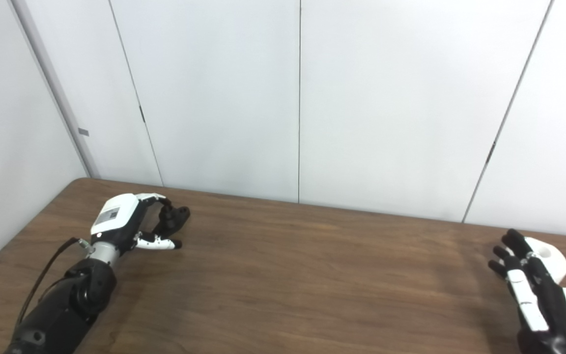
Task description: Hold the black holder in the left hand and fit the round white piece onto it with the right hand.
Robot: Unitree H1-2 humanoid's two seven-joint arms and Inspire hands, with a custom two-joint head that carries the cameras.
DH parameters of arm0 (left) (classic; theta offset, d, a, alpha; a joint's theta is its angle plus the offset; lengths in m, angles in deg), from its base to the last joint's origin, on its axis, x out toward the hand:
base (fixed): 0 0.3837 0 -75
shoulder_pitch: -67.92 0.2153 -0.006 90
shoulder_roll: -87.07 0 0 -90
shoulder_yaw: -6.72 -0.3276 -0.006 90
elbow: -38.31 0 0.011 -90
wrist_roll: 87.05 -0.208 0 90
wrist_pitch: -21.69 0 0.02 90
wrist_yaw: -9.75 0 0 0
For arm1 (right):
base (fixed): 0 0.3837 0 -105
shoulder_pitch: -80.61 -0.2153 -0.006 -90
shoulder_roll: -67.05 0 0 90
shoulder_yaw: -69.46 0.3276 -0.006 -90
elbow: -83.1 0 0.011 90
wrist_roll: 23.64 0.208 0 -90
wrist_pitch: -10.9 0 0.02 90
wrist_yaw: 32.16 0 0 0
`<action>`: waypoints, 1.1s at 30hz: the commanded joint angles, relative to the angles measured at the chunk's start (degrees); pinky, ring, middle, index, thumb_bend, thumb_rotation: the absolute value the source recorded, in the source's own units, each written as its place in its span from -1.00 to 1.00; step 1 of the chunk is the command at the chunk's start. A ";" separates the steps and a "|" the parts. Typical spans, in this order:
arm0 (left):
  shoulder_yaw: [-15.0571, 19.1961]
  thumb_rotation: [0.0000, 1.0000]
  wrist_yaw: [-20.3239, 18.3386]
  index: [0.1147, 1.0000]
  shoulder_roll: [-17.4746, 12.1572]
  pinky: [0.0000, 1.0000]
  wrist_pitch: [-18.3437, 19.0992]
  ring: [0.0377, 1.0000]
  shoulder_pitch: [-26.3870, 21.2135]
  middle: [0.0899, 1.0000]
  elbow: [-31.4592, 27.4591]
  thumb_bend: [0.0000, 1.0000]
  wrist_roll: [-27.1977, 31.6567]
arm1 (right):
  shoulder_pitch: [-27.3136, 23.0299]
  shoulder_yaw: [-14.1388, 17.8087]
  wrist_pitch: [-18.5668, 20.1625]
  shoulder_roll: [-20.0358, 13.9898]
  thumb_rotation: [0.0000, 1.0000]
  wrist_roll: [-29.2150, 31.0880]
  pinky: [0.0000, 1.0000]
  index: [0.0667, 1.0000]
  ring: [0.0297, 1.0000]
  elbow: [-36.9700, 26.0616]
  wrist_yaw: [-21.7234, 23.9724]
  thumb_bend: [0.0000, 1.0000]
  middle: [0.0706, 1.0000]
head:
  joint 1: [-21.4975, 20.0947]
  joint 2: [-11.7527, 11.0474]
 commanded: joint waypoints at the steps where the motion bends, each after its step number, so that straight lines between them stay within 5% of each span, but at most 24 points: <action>1: 0.45 -0.40 0.26 0.43 -2.17 0.73 -0.94 0.76 -2.03 0.64 -1.48 1.00 -0.55 | -0.87 0.29 -0.40 -0.67 0.33 0.27 0.66 0.76 0.75 -2.31 -0.17 -0.10 0.82 | 0.04 0.08; 14: 2.37 -0.41 -0.40 0.49 -2.51 0.71 -1.82 0.75 -2.02 0.64 -1.77 1.00 1.02 | -1.16 0.28 -0.52 -0.77 0.30 0.05 0.61 0.74 0.72 -1.54 -0.25 -0.11 0.79 | 0.49 0.10; 24: 4.01 -0.36 4.44 0.68 -1.75 0.58 -4.48 0.70 -2.31 0.71 1.77 1.00 0.91 | -1.56 0.48 -2.43 -0.84 0.27 1.34 0.65 0.74 0.74 0.44 0.96 -0.15 0.81 | 0.31 -0.97; 33: 4.95 -0.24 3.93 0.82 -1.59 0.71 -1.77 0.81 -3.14 0.82 1.99 1.00 1.57 | -1.14 0.29 -0.74 -0.63 0.29 -0.12 0.56 0.71 0.70 -1.71 -0.38 -0.12 0.77 | 0.12 -0.55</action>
